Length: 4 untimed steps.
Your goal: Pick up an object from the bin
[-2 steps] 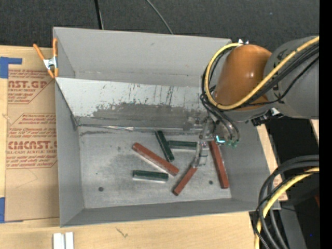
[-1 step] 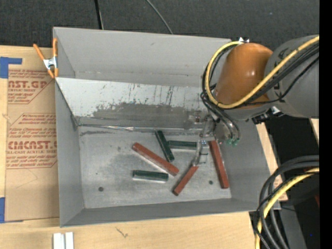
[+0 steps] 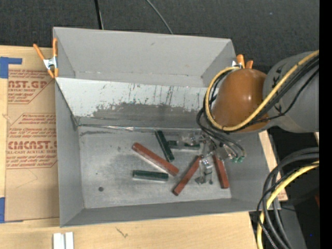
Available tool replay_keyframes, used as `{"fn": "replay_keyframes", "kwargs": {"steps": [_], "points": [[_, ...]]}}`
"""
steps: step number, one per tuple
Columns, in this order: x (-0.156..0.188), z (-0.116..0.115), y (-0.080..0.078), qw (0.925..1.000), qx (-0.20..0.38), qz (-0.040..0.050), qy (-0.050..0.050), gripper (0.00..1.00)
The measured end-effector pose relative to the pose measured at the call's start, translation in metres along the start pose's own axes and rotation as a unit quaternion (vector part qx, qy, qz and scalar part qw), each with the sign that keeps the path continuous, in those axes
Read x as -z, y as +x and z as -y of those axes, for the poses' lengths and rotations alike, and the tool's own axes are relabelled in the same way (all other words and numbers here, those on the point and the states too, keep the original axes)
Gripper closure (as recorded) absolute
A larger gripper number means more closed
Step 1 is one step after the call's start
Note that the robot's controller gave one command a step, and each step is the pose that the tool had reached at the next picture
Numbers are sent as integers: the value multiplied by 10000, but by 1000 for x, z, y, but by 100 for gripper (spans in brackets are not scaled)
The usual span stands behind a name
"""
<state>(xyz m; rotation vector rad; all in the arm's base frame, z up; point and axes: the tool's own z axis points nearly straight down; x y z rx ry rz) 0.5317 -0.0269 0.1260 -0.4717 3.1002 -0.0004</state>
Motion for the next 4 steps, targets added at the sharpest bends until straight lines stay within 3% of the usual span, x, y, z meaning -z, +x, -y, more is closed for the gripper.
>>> {"fn": "replay_keyframes", "kwargs": {"steps": [1,2,3,4], "points": [[-8,-56,-8,9992,392,-26,-13,0],[-6,-63,1,9950,-999,-27,-20,0],[-44,-92,-11,9990,-444,-20,0,0],[-56,-120,3,9921,-1255,-25,-6,100]]}}
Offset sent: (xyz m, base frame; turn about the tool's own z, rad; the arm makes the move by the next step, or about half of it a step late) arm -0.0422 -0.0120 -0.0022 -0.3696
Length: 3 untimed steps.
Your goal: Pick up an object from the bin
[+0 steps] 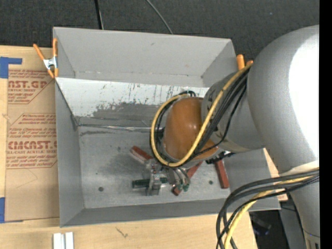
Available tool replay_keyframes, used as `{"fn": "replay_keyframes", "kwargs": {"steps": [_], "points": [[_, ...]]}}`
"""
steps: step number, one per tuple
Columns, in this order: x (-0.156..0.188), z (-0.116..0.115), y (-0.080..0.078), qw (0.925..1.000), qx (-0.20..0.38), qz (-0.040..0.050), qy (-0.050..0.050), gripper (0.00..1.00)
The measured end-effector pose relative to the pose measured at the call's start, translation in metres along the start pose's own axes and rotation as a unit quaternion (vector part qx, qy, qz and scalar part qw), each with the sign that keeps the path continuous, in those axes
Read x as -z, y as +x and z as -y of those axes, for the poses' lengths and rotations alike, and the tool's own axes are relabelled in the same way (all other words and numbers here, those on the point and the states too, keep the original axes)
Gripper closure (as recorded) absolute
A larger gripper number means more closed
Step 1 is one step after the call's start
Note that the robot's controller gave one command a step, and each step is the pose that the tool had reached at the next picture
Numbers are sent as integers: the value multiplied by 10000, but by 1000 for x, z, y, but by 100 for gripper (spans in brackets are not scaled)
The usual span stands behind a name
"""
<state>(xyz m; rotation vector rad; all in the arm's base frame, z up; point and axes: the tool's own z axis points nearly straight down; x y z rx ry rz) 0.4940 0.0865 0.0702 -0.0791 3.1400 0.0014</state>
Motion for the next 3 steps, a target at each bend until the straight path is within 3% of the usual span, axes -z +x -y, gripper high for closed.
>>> {"fn": "replay_keyframes", "kwargs": {"steps": [2,3], "points": [[3,0,1,10000,2,-19,2,100],[22,0,4,10000,0,-64,7,100]]}}
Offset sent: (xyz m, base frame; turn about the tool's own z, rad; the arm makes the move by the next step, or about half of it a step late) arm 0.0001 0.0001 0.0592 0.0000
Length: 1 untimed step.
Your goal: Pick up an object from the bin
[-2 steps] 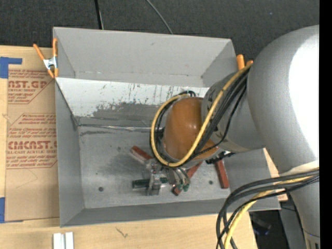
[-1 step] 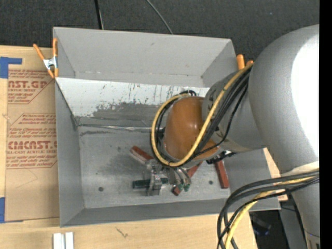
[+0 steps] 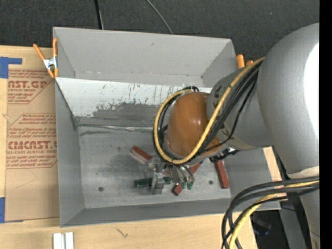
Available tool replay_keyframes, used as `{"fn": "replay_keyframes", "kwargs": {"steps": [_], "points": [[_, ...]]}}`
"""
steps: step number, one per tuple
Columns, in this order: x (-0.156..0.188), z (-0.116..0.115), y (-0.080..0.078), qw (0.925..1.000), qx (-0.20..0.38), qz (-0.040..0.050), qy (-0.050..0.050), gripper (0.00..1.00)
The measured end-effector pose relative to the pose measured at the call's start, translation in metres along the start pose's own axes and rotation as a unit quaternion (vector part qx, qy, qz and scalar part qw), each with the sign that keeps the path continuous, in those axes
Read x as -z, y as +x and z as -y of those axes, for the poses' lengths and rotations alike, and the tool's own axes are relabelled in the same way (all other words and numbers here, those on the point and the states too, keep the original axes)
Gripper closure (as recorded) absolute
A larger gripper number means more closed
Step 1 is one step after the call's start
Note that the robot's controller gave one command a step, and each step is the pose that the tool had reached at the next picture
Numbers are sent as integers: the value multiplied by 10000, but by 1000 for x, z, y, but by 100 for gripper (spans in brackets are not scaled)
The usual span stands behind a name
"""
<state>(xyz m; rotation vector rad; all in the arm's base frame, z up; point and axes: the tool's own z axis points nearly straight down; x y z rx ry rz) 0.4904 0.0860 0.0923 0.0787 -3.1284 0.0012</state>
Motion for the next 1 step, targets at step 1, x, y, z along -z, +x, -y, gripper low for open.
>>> {"fn": "replay_keyframes", "kwargs": {"steps": [1], "points": [[25,0,-1,10000,3,19,-3,100]]}}
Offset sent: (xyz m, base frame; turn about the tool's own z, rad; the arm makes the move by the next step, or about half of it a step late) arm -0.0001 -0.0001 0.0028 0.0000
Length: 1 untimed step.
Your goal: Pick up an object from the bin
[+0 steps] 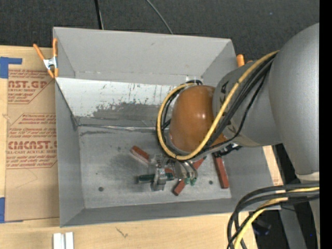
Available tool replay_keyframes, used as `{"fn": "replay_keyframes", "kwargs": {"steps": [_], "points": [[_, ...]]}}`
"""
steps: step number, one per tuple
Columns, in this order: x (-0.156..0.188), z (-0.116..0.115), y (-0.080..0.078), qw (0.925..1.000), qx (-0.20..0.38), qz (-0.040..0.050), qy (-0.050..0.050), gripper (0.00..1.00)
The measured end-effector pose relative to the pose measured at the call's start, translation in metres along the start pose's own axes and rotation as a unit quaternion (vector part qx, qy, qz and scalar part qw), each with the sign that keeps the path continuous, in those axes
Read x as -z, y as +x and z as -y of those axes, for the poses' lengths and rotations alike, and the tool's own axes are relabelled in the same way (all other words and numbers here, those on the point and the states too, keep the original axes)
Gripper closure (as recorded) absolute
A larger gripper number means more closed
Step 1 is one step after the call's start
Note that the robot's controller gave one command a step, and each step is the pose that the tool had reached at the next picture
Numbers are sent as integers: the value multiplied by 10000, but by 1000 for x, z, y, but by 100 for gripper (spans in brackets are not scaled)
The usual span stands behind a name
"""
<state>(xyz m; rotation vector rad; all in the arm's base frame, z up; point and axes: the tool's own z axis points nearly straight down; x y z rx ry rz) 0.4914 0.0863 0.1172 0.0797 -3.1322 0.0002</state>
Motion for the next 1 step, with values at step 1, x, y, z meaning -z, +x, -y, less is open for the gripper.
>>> {"fn": "replay_keyframes", "kwargs": {"steps": [1], "points": [[22,0,-1,10000,-1,35,-4,100]]}}
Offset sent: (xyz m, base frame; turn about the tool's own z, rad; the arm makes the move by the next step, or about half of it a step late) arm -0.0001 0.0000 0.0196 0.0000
